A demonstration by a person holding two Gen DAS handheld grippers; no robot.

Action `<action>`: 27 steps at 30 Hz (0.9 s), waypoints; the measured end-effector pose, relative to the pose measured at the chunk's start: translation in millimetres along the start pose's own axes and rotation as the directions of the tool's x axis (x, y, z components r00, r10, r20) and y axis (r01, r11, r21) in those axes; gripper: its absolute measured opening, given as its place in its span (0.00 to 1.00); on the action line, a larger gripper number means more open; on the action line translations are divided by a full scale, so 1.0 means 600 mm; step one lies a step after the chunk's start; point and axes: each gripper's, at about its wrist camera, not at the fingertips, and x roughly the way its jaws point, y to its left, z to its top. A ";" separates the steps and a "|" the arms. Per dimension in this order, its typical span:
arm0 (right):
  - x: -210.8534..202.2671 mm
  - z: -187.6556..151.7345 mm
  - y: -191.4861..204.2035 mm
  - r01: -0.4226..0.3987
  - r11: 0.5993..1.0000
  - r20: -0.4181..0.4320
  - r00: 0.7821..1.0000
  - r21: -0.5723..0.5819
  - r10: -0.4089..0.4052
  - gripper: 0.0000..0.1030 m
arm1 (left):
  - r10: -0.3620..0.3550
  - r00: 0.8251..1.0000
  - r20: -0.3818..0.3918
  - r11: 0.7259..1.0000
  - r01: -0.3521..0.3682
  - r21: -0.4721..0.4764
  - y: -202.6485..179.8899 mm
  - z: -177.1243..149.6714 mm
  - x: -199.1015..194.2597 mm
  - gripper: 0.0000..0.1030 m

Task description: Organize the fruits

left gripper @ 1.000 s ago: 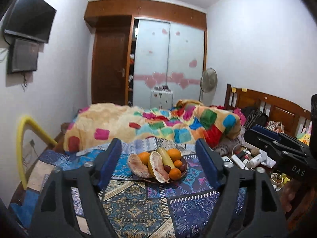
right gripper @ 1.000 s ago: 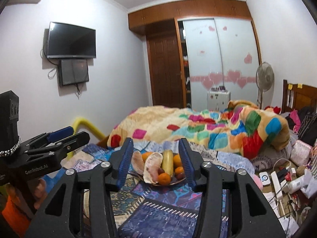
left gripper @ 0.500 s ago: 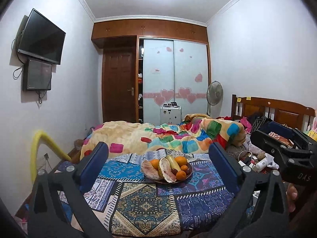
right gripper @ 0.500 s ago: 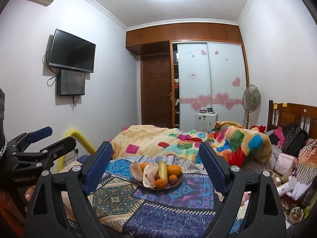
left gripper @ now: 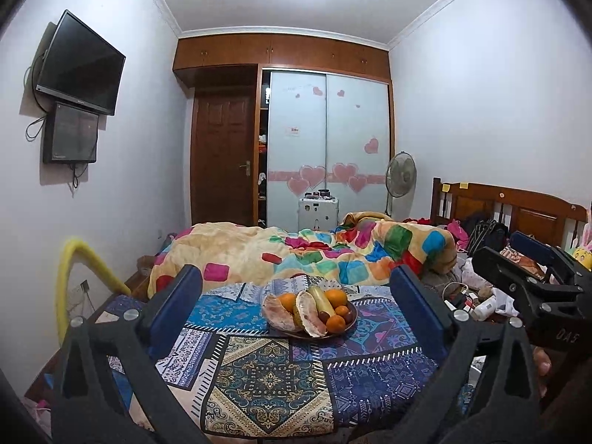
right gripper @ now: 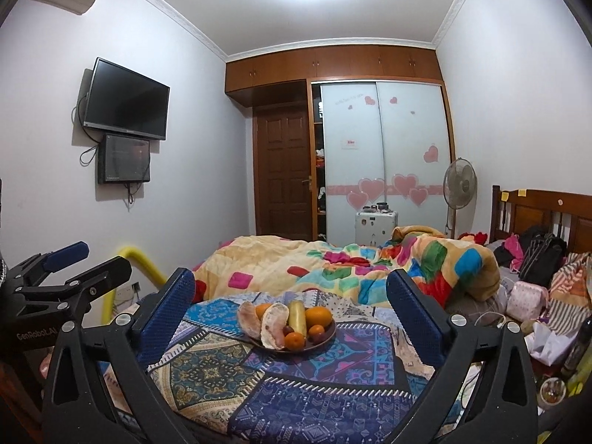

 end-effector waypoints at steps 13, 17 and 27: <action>-0.004 -0.001 -0.001 0.001 1.000 -0.003 1.000 0.010 -0.001 1.00 | -0.010 1.000 -0.014 1.000 0.010 -0.015 0.002 -0.005 0.012 1.00; -0.004 -0.002 -0.002 0.001 1.000 -0.003 1.000 0.011 -0.001 1.00 | -0.011 1.000 -0.018 1.000 0.011 -0.020 0.003 -0.005 0.015 1.00; -0.004 -0.003 -0.003 0.003 1.000 -0.002 1.000 0.012 -0.003 1.00 | -0.014 1.000 -0.017 1.000 0.013 -0.017 0.002 -0.004 0.016 1.00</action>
